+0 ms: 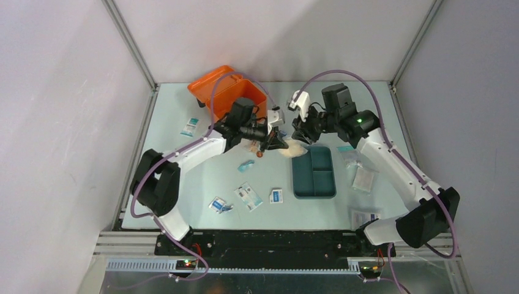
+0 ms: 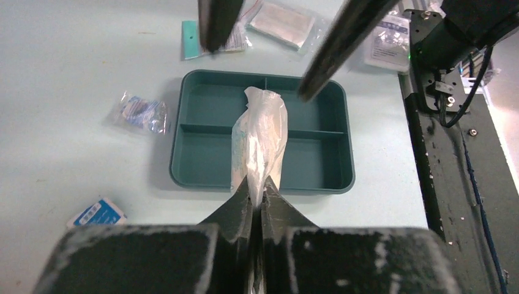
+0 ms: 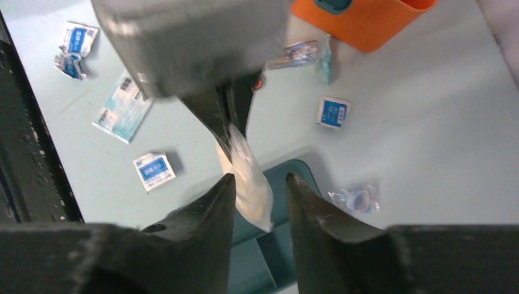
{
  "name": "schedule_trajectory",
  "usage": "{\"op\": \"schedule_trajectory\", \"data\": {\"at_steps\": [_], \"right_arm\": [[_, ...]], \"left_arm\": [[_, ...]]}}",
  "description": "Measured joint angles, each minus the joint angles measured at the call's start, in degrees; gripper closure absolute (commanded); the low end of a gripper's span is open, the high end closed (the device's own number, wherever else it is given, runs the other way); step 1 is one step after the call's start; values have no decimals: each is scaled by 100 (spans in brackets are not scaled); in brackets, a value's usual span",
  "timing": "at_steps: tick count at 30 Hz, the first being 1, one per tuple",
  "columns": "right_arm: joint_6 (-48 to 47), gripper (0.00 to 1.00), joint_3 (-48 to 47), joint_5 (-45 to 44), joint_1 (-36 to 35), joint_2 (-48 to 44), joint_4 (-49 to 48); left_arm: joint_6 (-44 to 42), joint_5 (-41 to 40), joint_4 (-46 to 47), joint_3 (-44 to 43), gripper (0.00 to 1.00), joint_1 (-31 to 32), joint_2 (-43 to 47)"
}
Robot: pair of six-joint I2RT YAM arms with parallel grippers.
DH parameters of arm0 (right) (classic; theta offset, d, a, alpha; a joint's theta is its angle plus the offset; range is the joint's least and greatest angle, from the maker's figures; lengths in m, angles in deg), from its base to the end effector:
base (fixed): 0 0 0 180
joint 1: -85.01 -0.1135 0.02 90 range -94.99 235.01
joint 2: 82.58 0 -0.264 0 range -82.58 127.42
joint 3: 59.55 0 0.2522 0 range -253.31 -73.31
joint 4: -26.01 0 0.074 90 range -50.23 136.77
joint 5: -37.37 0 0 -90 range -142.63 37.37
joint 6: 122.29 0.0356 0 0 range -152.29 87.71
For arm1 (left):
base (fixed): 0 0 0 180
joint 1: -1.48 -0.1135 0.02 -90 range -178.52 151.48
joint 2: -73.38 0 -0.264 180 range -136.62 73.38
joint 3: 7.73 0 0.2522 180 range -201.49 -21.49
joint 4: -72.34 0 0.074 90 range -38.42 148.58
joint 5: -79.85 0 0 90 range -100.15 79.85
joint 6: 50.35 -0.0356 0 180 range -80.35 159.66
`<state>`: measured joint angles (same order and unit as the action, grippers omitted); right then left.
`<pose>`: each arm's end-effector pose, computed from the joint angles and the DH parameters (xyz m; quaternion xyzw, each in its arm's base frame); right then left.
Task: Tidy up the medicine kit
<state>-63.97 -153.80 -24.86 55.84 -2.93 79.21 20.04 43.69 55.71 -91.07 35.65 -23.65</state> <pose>0.2531 0.1603 0.3710 -0.5327 0.7016 0.2070 0.4256 0.2977 -0.2368 0.2679 0.5507 0.5879 -0.4458 0.3903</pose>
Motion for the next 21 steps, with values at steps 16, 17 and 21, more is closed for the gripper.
{"op": "schedule_trajectory", "data": {"at_steps": [16,17,21], "right_arm": [[409,45,278,708,1154,-1189,619],[413,45,326,719,1156,-1182,623],[442,45,431,721,1178,-1141,669]], "left_arm": [[-726,-3292,-752,-1091,100,-1084,754],[-929,-3652,-796,-1209,100,-1071,734],[-1604,-4754,-800,-1464,100,-1027,538]]}}
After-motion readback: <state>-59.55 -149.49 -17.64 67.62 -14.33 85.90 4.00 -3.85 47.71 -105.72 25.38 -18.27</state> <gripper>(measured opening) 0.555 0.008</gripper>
